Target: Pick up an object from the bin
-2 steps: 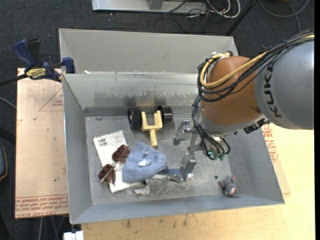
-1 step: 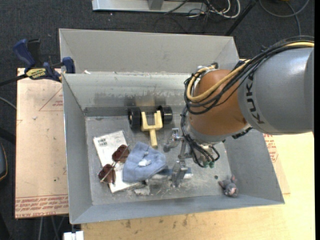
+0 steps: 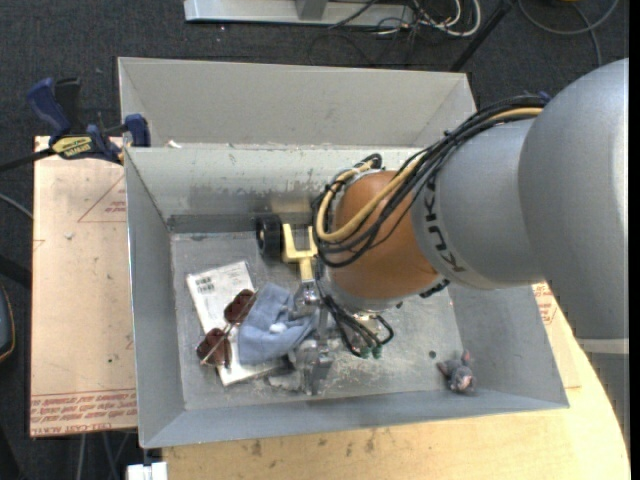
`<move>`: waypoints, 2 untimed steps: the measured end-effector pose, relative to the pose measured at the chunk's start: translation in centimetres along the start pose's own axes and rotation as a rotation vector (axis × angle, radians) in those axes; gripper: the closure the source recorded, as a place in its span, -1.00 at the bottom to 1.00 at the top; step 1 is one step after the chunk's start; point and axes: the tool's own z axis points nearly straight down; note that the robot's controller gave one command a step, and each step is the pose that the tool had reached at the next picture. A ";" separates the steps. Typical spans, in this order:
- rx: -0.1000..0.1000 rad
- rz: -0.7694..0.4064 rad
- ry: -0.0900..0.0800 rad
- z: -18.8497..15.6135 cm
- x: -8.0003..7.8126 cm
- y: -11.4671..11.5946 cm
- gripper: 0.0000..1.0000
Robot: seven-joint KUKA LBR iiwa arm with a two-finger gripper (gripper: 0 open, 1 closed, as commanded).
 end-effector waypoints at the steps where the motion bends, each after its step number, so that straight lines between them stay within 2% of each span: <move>1: -0.002 0.063 -0.005 1.4 2.5 -1.7 1.00; 2: -0.003 0.063 -0.005 1.4 2.5 -1.7 1.00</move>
Offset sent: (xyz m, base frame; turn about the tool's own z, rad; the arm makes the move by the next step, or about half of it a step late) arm 0.0000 0.0000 0.0000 0.0000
